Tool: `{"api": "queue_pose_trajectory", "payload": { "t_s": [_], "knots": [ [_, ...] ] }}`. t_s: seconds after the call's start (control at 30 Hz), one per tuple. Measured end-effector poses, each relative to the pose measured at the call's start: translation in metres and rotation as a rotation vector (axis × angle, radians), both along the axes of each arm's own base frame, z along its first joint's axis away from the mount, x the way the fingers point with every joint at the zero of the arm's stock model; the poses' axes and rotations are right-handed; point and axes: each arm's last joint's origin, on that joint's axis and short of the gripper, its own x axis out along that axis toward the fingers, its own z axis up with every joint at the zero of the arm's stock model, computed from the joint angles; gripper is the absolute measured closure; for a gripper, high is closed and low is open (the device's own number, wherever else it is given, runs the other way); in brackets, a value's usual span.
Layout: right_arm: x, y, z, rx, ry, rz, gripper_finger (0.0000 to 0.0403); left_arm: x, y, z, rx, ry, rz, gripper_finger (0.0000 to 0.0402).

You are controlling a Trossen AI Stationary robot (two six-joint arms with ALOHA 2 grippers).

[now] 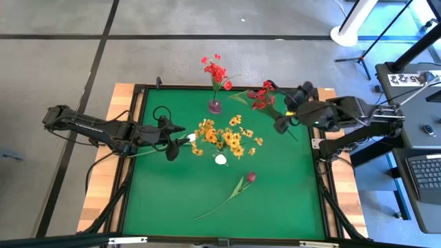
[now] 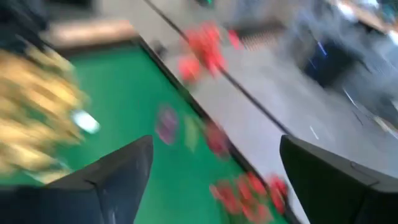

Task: Sort flowers into vase by color
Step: Put the red flowers into the pink vase

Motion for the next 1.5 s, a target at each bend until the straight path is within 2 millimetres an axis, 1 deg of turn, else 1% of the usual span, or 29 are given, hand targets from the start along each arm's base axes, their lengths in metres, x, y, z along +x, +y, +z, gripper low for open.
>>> {"api": "queue_pose_trajectory", "payload": {
  "t_s": [0.07, 0.17, 0.27, 0.33, 0.43, 0.53, 0.6, 0.67, 0.73, 0.8, 0.93, 1.07, 1.3, 1.4, 1.5],
  "knots": [
    [-0.005, -0.007, -0.014, 0.033, 0.079, -0.086, 0.0054, 0.0, 0.0, 0.0, 0.0, 0.0, 0.0, 0.0147],
    [-0.008, -0.018, -0.042, 0.051, 0.177, -0.182, 0.0054, 0.0, 0.0, 0.0, 0.0, 0.0, 0.0, 0.0147],
    [-0.009, -0.031, -0.076, 0.105, 0.237, -0.23, 0.0054, 0.0, 0.0, 0.0, 0.0, 0.0, 0.0, 0.0147],
    [-0.01, -0.043, -0.104, 0.158, 0.287, -0.245, 0.0054, 0.0, 0.0, 0.0, 0.0, -0.001, 0.0, 0.0147],
    [-0.011, -0.062, -0.147, 0.263, 0.316, -0.251, 0.0054, 0.0, 0.0, 0.0, 0.001, 0.0, 0.0, 0.0147],
    [-0.015, -0.085, -0.186, 0.365, 0.299, -0.247, 0.0059, 0.0, 0.0, 0.0, 0.007, 0.002, -0.004, 0.0147],
    [-0.02, -0.101, -0.206, 0.412, 0.27, -0.251, 0.0068, 0.0, 0.0, 0.0, 0.009, 0.003, -0.005, 0.0147],
    [-0.024, -0.116, -0.222, 0.447, 0.238, -0.273, 0.0079, 0.0, 0.0, 0.0, 0.009, 0.003, -0.005, 0.0147],
    [-0.031, -0.129, -0.234, 0.469, 0.23, -0.31, 0.0091, 0.0, 0.0, 0.0, 0.009, 0.003, -0.005, 0.0147],
    [-0.036, -0.142, -0.242, 0.487, 0.218, -0.341, 0.0102, 0.0, 0.0, 0.0, 0.009, 0.003, -0.005, 0.0147],
    [-0.042, -0.156, -0.255, 0.567, 0.239, -0.358, 0.0121, 0.0, 0.0, 0.0, 0.009, 0.0, -0.004, 0.0147],
    [-0.04, -0.16, -0.268, 0.631, 0.285, -0.34, 0.0137, 0.0, 0.0, 0.0, 0.005, -0.002, -0.002, 0.0147],
    [-0.035, -0.165, -0.295, 0.695, 0.4, -0.348, 0.0167, 0.0, 0.0, 0.0, -0.007, -0.007, 0.005, 0.0147],
    [-0.033, -0.167, -0.302, 0.709, 0.43, -0.345, 0.0184, 0.0, 0.0, 0.001, -0.008, -0.011, 0.004, 0.0147],
    [-0.033, -0.166, -0.303, 0.721, 0.439, -0.331, 0.0216, 0.0, 0.0, 0.001, -0.008, -0.011, 0.004, 0.0147]
  ]
}}
